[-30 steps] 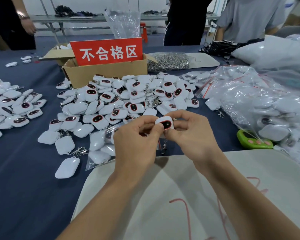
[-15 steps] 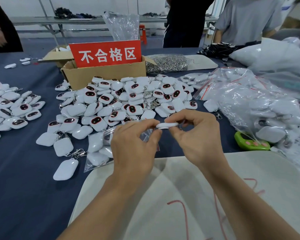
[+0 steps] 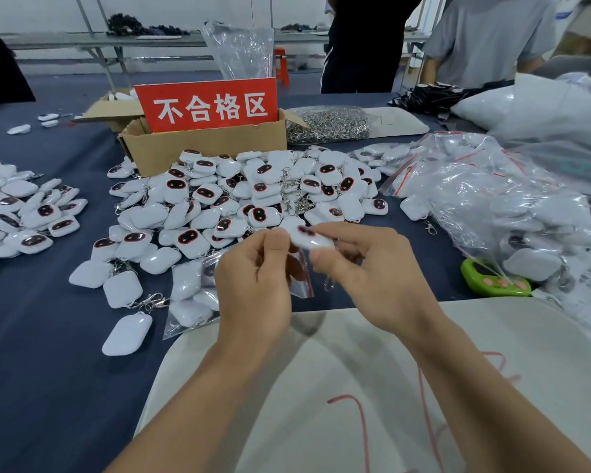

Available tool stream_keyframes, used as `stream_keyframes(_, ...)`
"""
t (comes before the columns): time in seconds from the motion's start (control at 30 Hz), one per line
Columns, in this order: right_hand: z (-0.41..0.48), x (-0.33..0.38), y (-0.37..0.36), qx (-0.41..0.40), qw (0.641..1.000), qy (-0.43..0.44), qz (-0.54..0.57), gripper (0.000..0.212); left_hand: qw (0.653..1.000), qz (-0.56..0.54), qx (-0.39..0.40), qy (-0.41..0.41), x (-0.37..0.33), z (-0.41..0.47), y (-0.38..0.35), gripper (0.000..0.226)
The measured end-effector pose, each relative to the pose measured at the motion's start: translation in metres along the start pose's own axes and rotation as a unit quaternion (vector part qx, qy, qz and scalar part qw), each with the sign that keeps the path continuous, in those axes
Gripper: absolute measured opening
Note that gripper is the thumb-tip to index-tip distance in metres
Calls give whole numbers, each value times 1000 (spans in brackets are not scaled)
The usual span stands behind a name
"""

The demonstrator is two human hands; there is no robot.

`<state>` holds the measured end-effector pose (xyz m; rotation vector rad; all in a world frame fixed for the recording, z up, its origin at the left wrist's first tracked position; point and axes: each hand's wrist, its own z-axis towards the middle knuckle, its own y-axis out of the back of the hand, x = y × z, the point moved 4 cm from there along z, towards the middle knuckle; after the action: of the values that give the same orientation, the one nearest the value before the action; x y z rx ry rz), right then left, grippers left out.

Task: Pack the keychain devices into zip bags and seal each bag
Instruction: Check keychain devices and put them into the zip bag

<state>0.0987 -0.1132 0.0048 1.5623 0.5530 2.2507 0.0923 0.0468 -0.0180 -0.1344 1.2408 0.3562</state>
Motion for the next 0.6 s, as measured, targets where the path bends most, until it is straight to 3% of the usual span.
stream_keyframes(0.07,2,-5,1,-50,997,-47,26,47,998,58,-27,-17,1,0,3,37)
stream_keyframes(0.13,4,-13,6,-99,985,-109,94,55,980,191,-43,-32,1,2,5,31)
stream_keyframes(0.27,6,-24,13,-135,967,-183,118,46,883,467,14,-40,2,0,-3,39)
stream_keyframes(0.37,5,-29,12,-141,964,-206,96,39,833,551,38,-47,5,1,-6,42)
stream_keyframes(0.43,5,-32,9,-132,964,-219,73,36,827,559,40,-35,7,4,-6,34)
stream_keyframes(0.6,5,-38,2,-89,965,-241,49,25,855,518,32,-14,8,5,-3,25)
